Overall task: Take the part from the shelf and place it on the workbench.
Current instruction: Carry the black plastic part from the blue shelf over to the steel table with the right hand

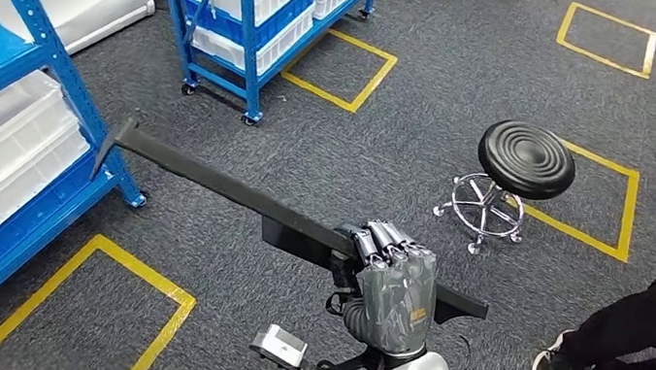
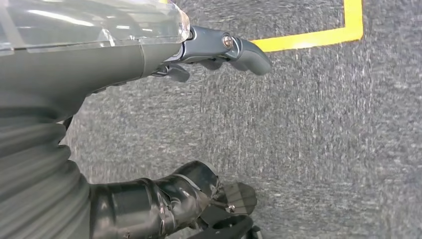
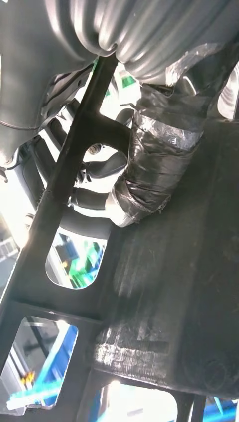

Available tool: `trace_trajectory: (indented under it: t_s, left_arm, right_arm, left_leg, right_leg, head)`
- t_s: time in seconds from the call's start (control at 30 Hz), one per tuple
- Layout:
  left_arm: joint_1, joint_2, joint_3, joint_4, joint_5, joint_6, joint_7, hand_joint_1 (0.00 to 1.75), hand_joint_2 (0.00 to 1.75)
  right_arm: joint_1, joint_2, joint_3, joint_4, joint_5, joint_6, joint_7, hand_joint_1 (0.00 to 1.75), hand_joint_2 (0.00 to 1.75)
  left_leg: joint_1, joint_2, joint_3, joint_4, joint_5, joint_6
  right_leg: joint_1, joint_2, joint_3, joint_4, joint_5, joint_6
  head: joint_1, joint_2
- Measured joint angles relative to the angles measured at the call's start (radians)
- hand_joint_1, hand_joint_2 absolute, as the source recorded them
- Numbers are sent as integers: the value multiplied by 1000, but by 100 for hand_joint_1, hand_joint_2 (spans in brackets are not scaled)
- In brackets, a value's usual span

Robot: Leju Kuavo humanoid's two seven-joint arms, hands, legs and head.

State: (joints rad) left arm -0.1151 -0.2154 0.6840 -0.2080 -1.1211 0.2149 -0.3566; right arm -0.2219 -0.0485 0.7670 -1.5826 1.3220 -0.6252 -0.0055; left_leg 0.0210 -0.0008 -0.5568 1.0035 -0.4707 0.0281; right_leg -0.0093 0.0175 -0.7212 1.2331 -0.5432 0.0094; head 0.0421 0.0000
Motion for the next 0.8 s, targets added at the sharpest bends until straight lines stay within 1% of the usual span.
trace_trajectory:
  t_s: [0.03, 0.07, 0.1, 0.13, 0.17, 0.2, 0.23, 0.27, 0.3, 0.33, 0.37, 0.4, 0.43, 0.47, 0.5, 0.53, 0.57, 0.6, 0.63, 0.67, 0.7, 0.73, 0.77, 0.8]
  left_arm:
    - [1, 1, 0, 0, 0, 0, 0, 0, 175]
    - [2, 1, 0, 0, 0, 0, 0, 0, 175]
    - [2, 2, 0, 0, 0, 0, 0, 0, 175]
    - [2, 2, 0, 0, 0, -1, 0, 0, 175]
    - [1, 1, 0, 0, 0, -1, 0, 0, 175]
    - [1, 1, 0, 0, 0, -1, 0, 0, 175]
    - [1, 1, 0, 0, 0, -1, 0, 0, 175]
    - [0, 1, 0, 0, 0, -1, 0, 0, 175]
    - [0, 1, 0, 0, 0, -1, 0, 0, 175]
    - [-1, 1, 0, 0, 0, -2, 0, 0, 175]
    - [-2, 1, 0, 0, 0, -2, 0, 0, 175]
    - [-4, 1, 0, 0, -1, -2, 0, 0, 175]
    - [-4, 1, 0, 0, -1, -2, 0, 0, 175]
    - [-4, 1, 0, 0, -1, -2, -1, 0, 175]
    - [-3, 1, 0, 0, -1, -2, -1, 0, 175]
    - [-1, 1, 0, 0, -1, -2, -1, 0, 175]
    - [2, 2, 0, 0, -2, -2, 0, 0, 175]
    - [3, 2, 0, 0, -2, -2, 0, 0, 175]
    - [2, 2, 0, 0, -2, -2, 0, 0, 175]
    - [1, 2, 0, 0, -2, -2, 0, 0, 175]
    - [0, 2, 0, 0, -2, -2, 0, 0, 175]
    - [-1, 3, 0, 0, -2, -2, 0, 0, 175]
    - [-2, 4, 0, 0, -2, -2, 0, 0, 175]
    - [-3, 4, 0, 0, -2, -3, 0, 0, 175]
  right_arm:
    - [1, 0, 0, 0, -1, 0, 0, 175, 175]
    - [3, -1, 0, 0, -2, 0, 0, 175, 175]
    - [4, -1, 0, 0, -2, 0, 0, 175, 175]
    - [4, -1, 0, 0, -2, 0, 0, 175, 175]
    - [4, -1, 0, 0, -3, 0, -1, 175, 175]
    - [3, -1, 0, 0, -3, 0, -1, 175, 175]
    - [2, -1, 0, -1, -4, 0, -1, 175, 175]
    - [2, -1, 0, -1, -6, -1, -1, 175, 175]
    - [2, -1, 0, -1, -7, -1, -1, 175, 175]
    - [2, -1, 0, -1, -8, -2, -1, 175, 175]
    - [3, -1, -1, -1, -9, -2, -1, 175, 175]
    - [4, -1, -1, -2, -10, -3, -2, 175, 175]
    - [4, -1, -1, -2, -10, -4, -2, 175, 175]
    - [4, -1, -1, -3, -11, -4, -2, 175, 175]
    - [4, -1, -1, -3, -11, -5, -3, 175, 175]
    - [5, 0, -1, -2, -11, -5, -3, 175, 175]
    - [6, 0, -1, -2, -12, -5, -4, 175, 175]
    - [6, 0, -1, -2, -12, -5, -4, 175, 175]
    - [7, 0, -1, -2, -12, -5, -5, 175, 175]
    - [7, 0, -1, -2, -13, -5, -6, 175, 175]
    - [6, 0, -1, -2, -14, -5, -8, 175, 175]
    - [6, 0, -1, -2, -15, -5, -10, 175, 175]
    - [6, 0, -1, -2, -16, -5, -11, 175, 175]
    - [7, 0, -1, -2, -18, -5, -12, 175, 175]
  left_leg:
    - [-1, 14, 0, 1, -1, 1]
    - [-2, 27, 0, 1, -3, 0]
    - [-2, 40, 2, 2, -6, -1]
    - [-2, 52, 5, 2, -9, -3]
    - [-2, 63, 9, 2, -13, -7]
    - [-5, 73, 13, 3, -17, -11]
    - [-7, 81, 16, 3, -21, -16]
    - [-9, 89, 18, 3, -23, -21]
    - [-11, 97, 20, 2, -24, -26]
    - [-10, 106, 23, 1, -26, -31]
    - [-9, 104, 25, 3, -32, -37]
    - [-7, 89, 21, 17, -44, -41]
    - [-5, 67, 8, 50, -66, -43]
    - [-4, 40, -18, 105, -96, -45]
    - [-3, 21, -52, 173, -127, -46]
    - [-3, 12, -86, 237, -150, -47]
    - [-3, 8, -111, 278, -155, -47]
    - [-3, 7, -118, 281, -140, -47]
    - [-3, 3, -108, 246, -107, -46]
    - [-2, -7, -83, 181, -65, -44]
    - [-1, -27, -56, 118, -36, -42]
    - [0, -46, -34, 65, -17, -40]
    - [-1, -60, -20, 34, -12, -38]
    - [-2, -64, -16, 26, -16, -36]
  right_leg:
    - [-3, -8, -28, 56, -20, 3]
    - [-5, -11, -43, 85, -24, 5]
    - [-6, -15, -37, 73, -7, 6]
    - [-6, -23, -8, 20, 26, 5]
    - [-5, -43, 31, -54, 56, 2]
    - [1, -64, 67, -121, 79, -2]
    - [7, -79, 91, -167, 90, -7]
    - [12, -86, 99, -186, 89, -12]
    - [16, -79, 98, -188, 88, -17]
    - [16, -67, 97, -190, 89, -22]
    - [14, -57, 99, -194, 91, -28]
    - [12, -47, 101, -199, 93, -34]
    - [9, -37, 105, -203, 95, -41]
    - [7, -27, 107, -205, 96, -46]
    - [8, -16, 107, -205, 96, -50]
    - [9, -4, 107, -204, 95, -53]
    - [9, 11, 107, -203, 95, -53]
    - [10, 25, 107, -201, 94, -53]
    - [10, 40, 108, -198, 94, -52]
    - [9, 54, 108, -195, 92, -50]
    - [9, 66, 106, -190, 90, -47]
    - [8, 78, 103, -185, 89, -42]
    - [7, 87, 98, -182, 88, -37]
    - [5, 96, 95, -182, 90, -31]
  head:
    - [0, 0]
    - [0, 0]
    - [0, 0]
    - [0, 0]
    - [0, 0]
    - [0, 0]
    - [0, 0]
    - [0, 0]
    - [-1, 0]
    - [-1, 0]
    - [-1, 0]
    - [-1, 0]
    - [-1, 0]
    - [-2, 0]
    - [-2, 0]
    - [-2, 0]
    - [-2, 0]
    - [-2, 0]
    - [-2, 0]
    - [-2, 0]
    - [-2, 0]
    - [-2, 0]
    - [-2, 0]
    - [-2, 0]
